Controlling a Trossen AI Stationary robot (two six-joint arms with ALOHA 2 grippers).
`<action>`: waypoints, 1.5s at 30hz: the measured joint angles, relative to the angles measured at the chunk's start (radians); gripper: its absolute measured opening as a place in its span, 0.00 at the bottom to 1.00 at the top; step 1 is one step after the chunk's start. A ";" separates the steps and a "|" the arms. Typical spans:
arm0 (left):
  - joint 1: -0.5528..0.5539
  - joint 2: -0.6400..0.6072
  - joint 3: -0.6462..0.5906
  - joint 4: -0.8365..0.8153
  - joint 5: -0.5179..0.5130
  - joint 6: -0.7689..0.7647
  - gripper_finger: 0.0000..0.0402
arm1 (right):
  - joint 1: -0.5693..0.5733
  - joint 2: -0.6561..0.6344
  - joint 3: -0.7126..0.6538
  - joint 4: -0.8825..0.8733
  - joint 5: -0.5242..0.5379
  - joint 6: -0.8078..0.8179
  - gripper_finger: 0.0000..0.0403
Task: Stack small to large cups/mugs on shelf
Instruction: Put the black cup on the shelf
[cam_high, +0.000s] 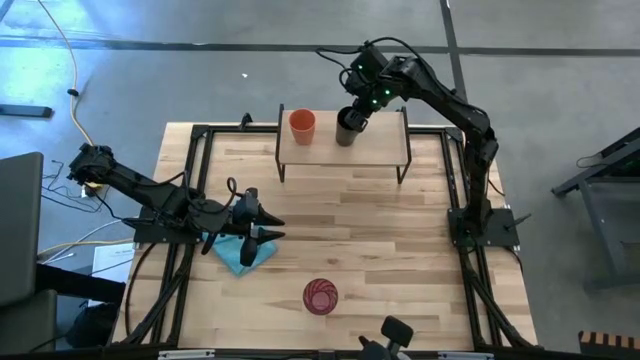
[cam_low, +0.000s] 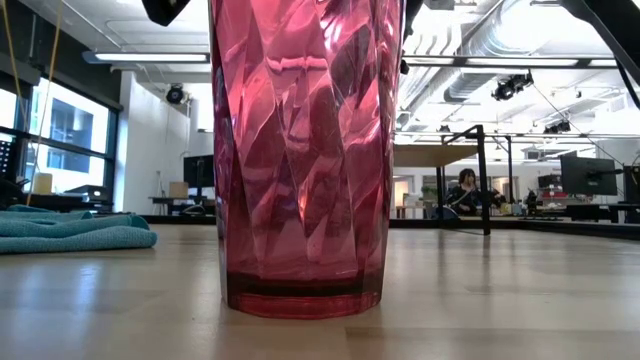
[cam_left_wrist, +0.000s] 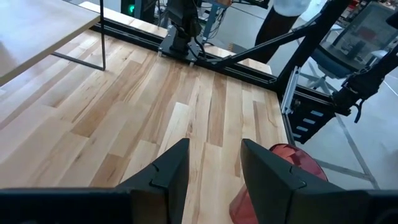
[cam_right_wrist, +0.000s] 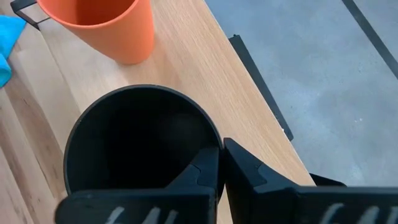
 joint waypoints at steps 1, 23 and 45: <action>0.000 0.000 0.000 0.000 0.000 0.000 0.33 | 0.000 0.000 0.000 0.000 0.000 0.000 0.00; 0.000 0.000 0.000 0.000 0.000 0.000 0.33 | 0.002 0.000 0.000 0.000 -0.001 0.001 0.10; 0.000 0.000 0.000 -0.002 0.002 -0.004 0.33 | 0.016 0.041 0.000 0.024 -0.013 0.000 0.11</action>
